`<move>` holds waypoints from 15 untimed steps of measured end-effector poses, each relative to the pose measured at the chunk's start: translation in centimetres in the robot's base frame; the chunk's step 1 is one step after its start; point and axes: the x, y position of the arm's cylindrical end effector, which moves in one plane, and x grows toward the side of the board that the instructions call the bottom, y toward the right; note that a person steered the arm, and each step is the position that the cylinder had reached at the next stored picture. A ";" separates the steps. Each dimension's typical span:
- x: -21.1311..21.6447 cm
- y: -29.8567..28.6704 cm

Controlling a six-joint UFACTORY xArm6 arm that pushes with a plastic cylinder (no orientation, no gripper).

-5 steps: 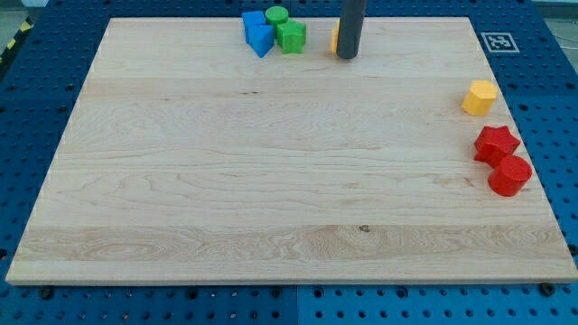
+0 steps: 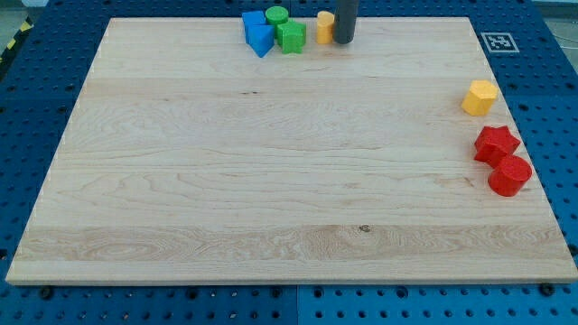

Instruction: Slide the yellow heart to the top center of the board

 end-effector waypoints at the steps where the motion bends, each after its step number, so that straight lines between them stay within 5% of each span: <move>1: -0.1 1.2; 5: -3.2 -1.6; 8: -1.7 3.1; 13: -1.2 -3.8; 15: -1.4 -0.8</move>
